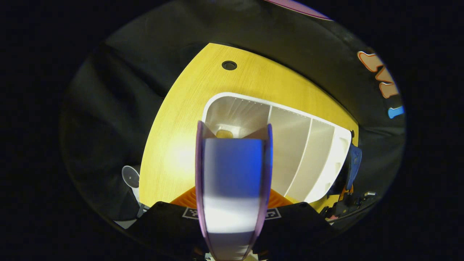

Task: Open the schoolbag, grab two books from the bookshelf and put them into the schoolbag.

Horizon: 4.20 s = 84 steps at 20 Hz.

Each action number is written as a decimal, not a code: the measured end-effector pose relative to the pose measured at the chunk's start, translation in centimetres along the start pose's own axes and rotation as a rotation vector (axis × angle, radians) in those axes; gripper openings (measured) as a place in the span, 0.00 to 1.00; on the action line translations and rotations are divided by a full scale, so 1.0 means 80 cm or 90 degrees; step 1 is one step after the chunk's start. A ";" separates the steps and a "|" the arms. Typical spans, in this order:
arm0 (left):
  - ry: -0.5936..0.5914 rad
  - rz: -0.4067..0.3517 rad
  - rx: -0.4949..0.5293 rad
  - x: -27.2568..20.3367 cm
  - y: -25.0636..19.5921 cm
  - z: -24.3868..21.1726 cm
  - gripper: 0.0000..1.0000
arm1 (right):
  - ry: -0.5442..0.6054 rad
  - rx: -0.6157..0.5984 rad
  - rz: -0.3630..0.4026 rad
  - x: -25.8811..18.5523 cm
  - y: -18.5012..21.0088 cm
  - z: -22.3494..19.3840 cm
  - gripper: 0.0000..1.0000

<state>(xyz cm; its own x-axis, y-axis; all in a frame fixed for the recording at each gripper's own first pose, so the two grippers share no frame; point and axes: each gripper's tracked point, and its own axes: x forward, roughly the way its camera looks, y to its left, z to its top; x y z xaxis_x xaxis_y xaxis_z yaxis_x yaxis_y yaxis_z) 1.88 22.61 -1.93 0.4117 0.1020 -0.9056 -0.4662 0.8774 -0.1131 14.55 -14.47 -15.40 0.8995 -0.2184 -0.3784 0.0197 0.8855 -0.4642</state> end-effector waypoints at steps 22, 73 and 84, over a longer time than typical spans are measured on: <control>-0.069 -0.149 -0.032 -0.142 -0.158 -0.104 0.42 | -0.038 0.069 0.084 0.004 0.001 0.007 0.05; -0.034 -0.591 0.019 0.247 -0.687 -0.152 0.55 | -0.109 0.259 0.136 0.000 -0.058 0.054 0.05; -0.132 -0.410 0.162 0.161 -0.578 -0.183 0.97 | -0.089 0.304 0.170 -0.002 -0.058 0.038 0.10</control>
<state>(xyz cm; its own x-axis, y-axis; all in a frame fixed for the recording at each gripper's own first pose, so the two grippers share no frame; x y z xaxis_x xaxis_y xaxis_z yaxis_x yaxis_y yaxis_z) 17.26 -23.51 -14.35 0.6950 -0.4080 -0.5920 0.1060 0.8726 -0.4768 15.65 -17.28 -10.78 0.9488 0.0659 -0.3089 -0.0501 0.9970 0.0588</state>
